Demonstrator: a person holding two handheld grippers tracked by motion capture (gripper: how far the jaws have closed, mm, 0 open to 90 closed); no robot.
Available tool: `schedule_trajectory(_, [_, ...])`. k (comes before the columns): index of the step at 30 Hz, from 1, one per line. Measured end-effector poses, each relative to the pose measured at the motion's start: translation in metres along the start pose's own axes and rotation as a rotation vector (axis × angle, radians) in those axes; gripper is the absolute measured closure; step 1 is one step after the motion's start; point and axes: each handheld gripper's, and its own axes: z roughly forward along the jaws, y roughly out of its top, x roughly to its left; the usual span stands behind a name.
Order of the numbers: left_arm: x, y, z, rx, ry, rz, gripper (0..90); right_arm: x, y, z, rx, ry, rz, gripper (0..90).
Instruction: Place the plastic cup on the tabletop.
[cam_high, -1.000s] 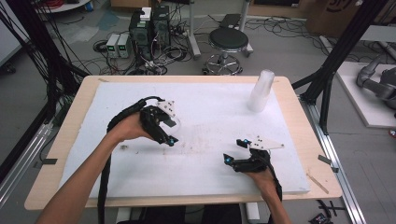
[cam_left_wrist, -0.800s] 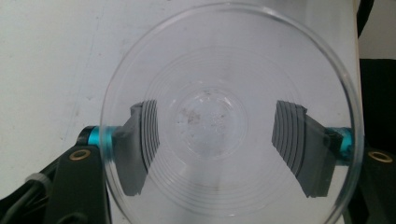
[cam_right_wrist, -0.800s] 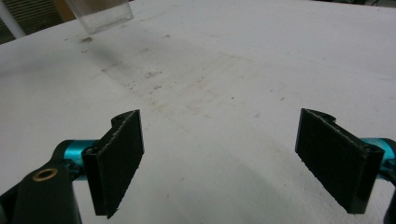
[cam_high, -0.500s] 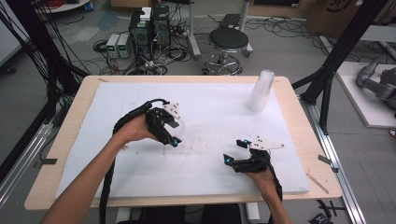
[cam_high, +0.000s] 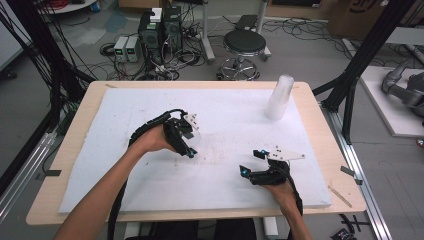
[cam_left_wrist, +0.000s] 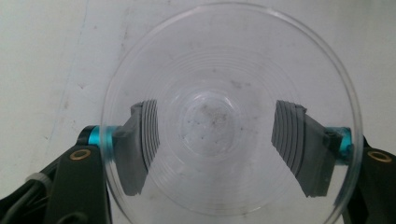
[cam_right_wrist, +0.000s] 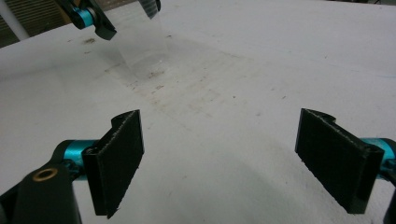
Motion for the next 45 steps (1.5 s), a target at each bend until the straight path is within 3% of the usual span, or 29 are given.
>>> schedule_trajectory(11, [-0.001,0.000,0.012,-0.019,0.001,-0.021,29.9,-0.001,0.000,0.000,-0.003,0.004,0.004,15.5])
schedule_trajectory(13, [0.000,0.000,0.014,-0.007,-0.001,-0.023,25.9,-0.001,0.000,0.000,-0.004,0.004,0.010,15.5])
schedule_trajectory(16, [0.002,-0.002,0.016,-0.007,-0.030,-0.051,11.4,-0.001,0.000,0.000,-0.004,0.006,0.013,15.5])
schedule_trajectory(22, [0.001,-0.002,0.015,0.005,-0.027,-0.039,10.4,-0.001,0.000,0.000,-0.005,0.007,0.012,15.5])
schedule_trajectory(25, [0.000,-0.008,0.010,-0.024,-0.019,-0.050,10.4,-0.001,-0.001,-0.001,-0.009,0.007,0.011,15.5])
schedule_trajectory(29, [-0.005,-0.028,-0.002,-0.061,0.001,-0.072,10.4,-0.001,-0.001,-0.002,-0.014,0.006,0.008,15.5])
schedule_trajectory(33, [-0.013,-0.055,-0.022,-0.146,0.039,-0.101,10.4,0.000,-0.002,-0.004,-0.026,-0.002,0.009,15.5])
schedule_trajectory(36, [-0.024,-0.078,-0.036,-0.240,0.080,-0.131,10.4,0.000,-0.003,-0.005,-0.035,-0.007,0.018,15.5])
schedule_trajectory(40, [-0.043,-0.108,-0.047,-0.402,0.166,-0.194,10.5,-0.001,-0.003,-0.005,-0.038,-0.018,0.027,15.5])
schedule_trajectory(45, [-0.061,-0.139,-0.052,-0.531,0.268,-0.243,10.5,-0.001,-0.003,-0.006,-0.046,-0.020,0.028,15.5])
